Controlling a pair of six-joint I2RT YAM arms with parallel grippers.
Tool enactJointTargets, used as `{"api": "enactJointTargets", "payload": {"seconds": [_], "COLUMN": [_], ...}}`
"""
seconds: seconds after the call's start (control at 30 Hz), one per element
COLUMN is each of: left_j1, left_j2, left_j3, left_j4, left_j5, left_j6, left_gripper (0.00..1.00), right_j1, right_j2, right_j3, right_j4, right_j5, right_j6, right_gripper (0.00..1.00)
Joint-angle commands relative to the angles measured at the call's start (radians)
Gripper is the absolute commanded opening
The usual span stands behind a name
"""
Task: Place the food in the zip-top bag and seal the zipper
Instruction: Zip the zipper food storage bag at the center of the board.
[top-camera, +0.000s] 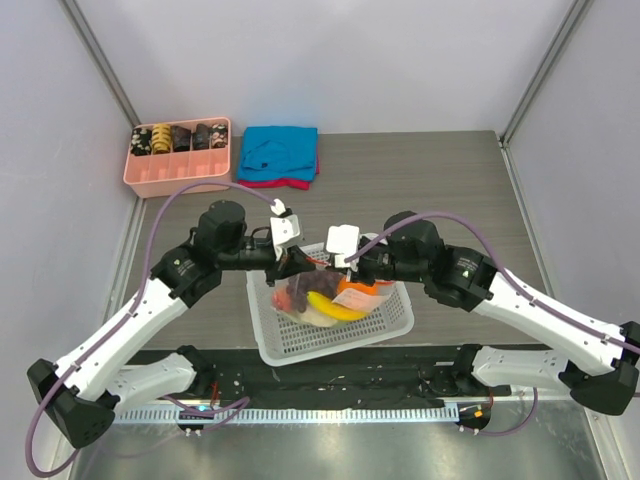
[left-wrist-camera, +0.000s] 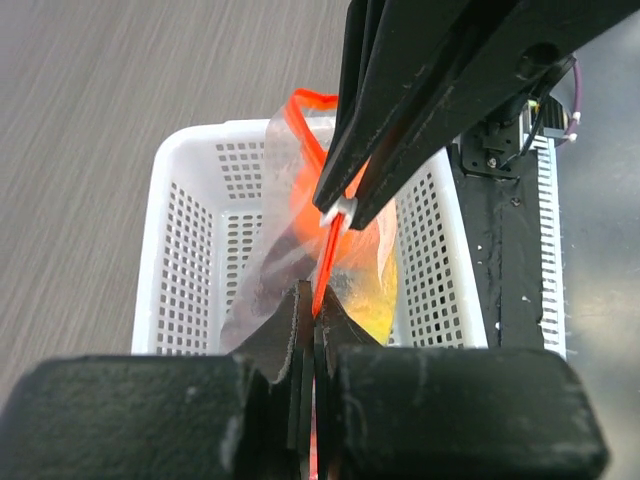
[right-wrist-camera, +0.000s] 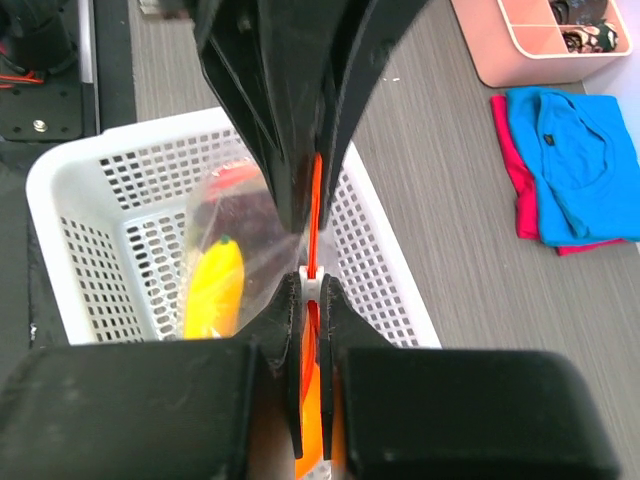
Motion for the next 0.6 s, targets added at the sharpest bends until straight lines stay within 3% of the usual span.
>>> {"api": "enactJointTargets", "payload": {"seconds": [0.0, 0.57], "left_j1": [0.014, 0.072], "left_j2": [-0.081, -0.076], "left_j3": [0.025, 0.13], "left_j4": [0.091, 0.106], "left_j5": [-0.01, -0.058], "left_j6": [-0.014, -0.11], "left_gripper": [0.0, 0.0], "right_j1": [0.0, -0.028], "right_j2": [-0.032, -0.132], "right_j3": [-0.021, -0.085], "right_j4": [-0.03, -0.143], "right_j5": [0.064, 0.191], "right_j6": [-0.031, -0.028], "right_gripper": [0.01, 0.01]}}
